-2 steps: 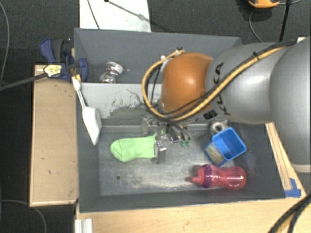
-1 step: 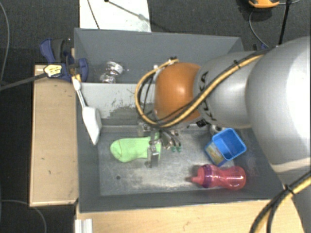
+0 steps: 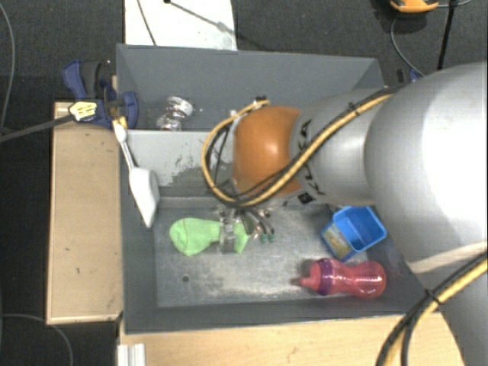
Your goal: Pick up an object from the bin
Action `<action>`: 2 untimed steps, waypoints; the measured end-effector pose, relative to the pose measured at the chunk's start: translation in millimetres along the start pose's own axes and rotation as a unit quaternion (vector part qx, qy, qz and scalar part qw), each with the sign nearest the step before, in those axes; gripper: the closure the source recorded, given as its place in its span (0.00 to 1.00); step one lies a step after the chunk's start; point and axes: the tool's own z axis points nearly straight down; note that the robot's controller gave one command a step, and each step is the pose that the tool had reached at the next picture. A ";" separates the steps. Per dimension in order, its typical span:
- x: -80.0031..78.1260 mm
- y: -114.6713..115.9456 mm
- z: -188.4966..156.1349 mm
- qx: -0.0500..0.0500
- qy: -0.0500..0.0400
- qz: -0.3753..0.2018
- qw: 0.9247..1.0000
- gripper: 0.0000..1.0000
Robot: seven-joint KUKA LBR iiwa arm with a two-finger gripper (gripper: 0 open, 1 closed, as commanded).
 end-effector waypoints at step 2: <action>0.7 0.0 -3.4 0.000 0.000 0.001 1.000 1.00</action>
Offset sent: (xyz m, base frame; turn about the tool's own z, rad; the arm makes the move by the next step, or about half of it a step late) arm -0.0001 0.0000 0.0369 0.0000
